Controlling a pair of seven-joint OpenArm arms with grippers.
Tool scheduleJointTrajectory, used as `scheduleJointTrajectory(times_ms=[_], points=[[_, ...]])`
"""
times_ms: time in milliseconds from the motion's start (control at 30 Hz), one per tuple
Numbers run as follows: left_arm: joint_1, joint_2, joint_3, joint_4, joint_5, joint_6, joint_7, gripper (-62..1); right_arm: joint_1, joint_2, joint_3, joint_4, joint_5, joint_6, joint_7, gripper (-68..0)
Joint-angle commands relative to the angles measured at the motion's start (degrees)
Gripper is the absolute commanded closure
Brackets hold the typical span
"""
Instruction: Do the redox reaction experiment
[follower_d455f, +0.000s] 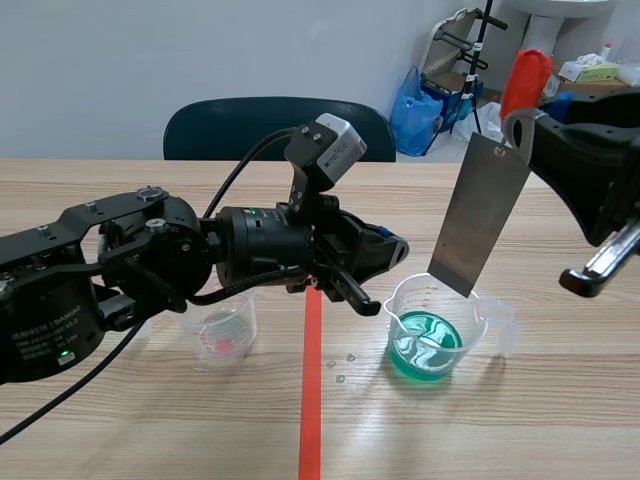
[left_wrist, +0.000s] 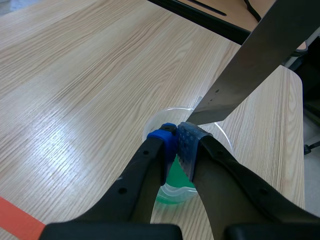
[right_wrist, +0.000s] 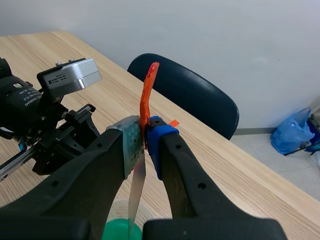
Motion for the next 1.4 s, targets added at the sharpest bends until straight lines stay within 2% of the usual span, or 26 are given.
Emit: scheduleJointTrajectory(times_ms=[0,200,300,400,467,633,733,800,900,967,1167,1267,1367], points=[[-0.48,-0.07,-0.13,1.18,0.22,-0.09,-0.55,-2.5,0.68,0.28,0.11,0.9,0.63,-0.37,0.85,-2.0],[-0.48,-2.99,-0.26,1.2,0.17,-0.09,-0.83,-2.6,0.68,0.28,0.11,0.9,0.63,-0.37,0.85,-2.0],[-0.13,-7.45,-1.4,2.03,-0.02,-0.15,-0.83,-2.6,0.68,0.28,0.11,0.9,0.63,-0.37,0.85,-2.0],[1.81,-14.56,-4.2,5.57,-1.38,-0.2,-1.46,-2.6,0.68,0.28,0.11,0.9,0.63,-0.37,0.85,-2.0],[4.42,-20.28,-7.28,9.03,-2.73,-0.2,-2.91,-2.6,0.68,0.28,0.11,0.9,0.63,-0.37,0.83,-2.0],[16.94,-34.75,-19.12,16.39,-2.82,-0.17,-9.14,-2.6,0.68,0.28,0.11,0.9,0.63,-0.37,0.83,-2.0],[29.07,-41.2,-27.85,18.16,-2.78,-0.17,-15.32,-2.6,0.68,0.28,0.11,0.9,0.63,-0.37,0.83,-2.0],[38.58,-43.56,-33.79,18.14,-2.73,-0.15,-20.26,-2.6,0.68,0.28,0.11,0.9,0.63,-0.37,0.83,-2.0],[53.83,-43.63,-42.97,18.14,-1.36,-0.15,-27.19,-2.6,0.68,0.28,0.11,0.9,0.63,-0.37,0.81,-2.0],[63.34,-41.88,-48.48,18.14,1.31,-0.13,-32.79,-2.6,0.68,0.28,0.11,0.9,0.63,-0.37,0.76,-2.0],[85.05,-30.97,-62.88,18.12,14.32,-0.11,-46.84,-2.7,0.68,0.28,0.11,0.9,0.63,-0.37,0.61,-2.0],[92.65,-26.56,-66.97,18.12,20.44,-0.09,-54.1,-2.7,0.68,0.28,0.11,0.9,0.63,-0.37,0.63,-2.0],[98.92,-23.61,-69.72,18.12,24.96,-0.09,-59.69,-2.8,0.68,0.28,0.11,0.9,0.63,-0.37,0.63,-2.0]])
